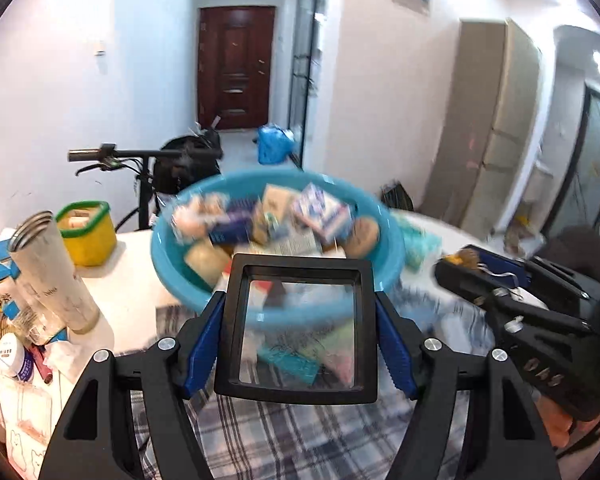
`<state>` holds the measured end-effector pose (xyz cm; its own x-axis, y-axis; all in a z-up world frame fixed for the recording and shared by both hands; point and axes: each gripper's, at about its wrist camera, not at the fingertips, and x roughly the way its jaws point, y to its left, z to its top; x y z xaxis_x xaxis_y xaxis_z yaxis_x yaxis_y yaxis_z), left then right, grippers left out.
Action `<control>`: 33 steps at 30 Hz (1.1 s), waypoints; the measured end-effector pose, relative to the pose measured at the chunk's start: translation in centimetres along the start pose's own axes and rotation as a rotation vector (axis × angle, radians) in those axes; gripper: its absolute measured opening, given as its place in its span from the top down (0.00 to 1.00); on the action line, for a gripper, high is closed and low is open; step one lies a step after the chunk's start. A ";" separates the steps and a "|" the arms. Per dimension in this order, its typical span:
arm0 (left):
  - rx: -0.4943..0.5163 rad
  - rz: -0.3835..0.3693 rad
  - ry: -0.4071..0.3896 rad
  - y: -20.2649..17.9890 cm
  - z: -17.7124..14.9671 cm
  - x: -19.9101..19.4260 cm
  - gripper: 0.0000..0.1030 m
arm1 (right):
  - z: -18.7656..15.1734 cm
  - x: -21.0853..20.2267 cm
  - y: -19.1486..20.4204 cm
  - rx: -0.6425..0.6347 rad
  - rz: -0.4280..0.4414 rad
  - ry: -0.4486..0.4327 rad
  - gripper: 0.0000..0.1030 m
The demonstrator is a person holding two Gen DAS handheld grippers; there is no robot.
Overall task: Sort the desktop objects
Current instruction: 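Lift the black frame and brown keychain and carry both over the teal basin, then lower the frame into the basin with the left tool while the right tool lowers the keychain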
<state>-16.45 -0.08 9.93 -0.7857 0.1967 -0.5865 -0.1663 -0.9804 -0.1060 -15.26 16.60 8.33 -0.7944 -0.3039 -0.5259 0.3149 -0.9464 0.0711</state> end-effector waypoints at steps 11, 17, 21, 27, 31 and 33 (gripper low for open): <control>-0.043 0.055 -0.319 -0.6 5.6 -7.9 0.29 | 7.3 -6.7 0.6 0.066 -0.032 -0.288 0.66; 0.019 0.155 -0.475 -2.8 6.6 -11.1 0.29 | 9.4 -8.2 2.5 0.052 -0.086 -0.395 0.66; 0.023 0.136 -0.504 -3.0 7.9 -12.3 0.29 | 10.6 -9.1 2.6 0.090 -0.105 -0.465 0.66; -0.023 0.161 -0.592 -1.7 9.6 -13.7 0.29 | 11.9 -10.2 2.3 0.062 -0.131 -0.530 0.66; -0.028 0.165 -0.609 -1.0 10.4 -12.5 0.29 | 12.1 -10.0 2.0 0.050 -0.136 -0.548 0.66; -0.030 0.152 -0.597 -0.8 10.6 -11.5 0.29 | 12.1 -9.4 2.0 0.042 -0.133 -0.543 0.66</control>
<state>-13.60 -1.37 25.28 -0.9987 0.0202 -0.0470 -0.0161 -0.9963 -0.0845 -13.46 16.27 23.67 -0.9828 -0.1836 -0.0214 0.1816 -0.9806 0.0735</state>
